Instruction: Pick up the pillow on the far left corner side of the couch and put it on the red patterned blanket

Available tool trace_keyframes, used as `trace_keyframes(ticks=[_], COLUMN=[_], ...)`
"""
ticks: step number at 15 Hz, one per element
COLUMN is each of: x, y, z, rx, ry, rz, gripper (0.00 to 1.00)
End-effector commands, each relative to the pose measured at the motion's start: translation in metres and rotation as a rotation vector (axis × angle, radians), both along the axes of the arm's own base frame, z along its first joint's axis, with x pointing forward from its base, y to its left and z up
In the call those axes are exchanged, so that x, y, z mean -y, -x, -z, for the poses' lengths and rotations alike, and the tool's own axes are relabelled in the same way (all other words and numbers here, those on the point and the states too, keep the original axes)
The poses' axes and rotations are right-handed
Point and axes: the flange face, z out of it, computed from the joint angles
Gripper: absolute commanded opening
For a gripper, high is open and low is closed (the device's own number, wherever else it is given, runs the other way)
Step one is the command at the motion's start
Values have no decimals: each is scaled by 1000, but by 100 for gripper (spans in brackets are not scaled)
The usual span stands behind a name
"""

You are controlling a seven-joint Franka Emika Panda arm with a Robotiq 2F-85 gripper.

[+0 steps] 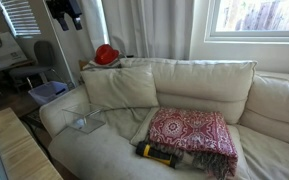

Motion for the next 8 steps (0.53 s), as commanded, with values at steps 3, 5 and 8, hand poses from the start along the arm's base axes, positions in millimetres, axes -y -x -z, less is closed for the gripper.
trace_keyframes(ticks=[3, 5, 8], x=[-10, -26, -53], y=[-38, -64, -102], z=[22, 31, 48], rx=[-37, -46, -94], ry=[-50, -84, -142], rz=[-113, -204, -294], gripper=[100, 100, 100])
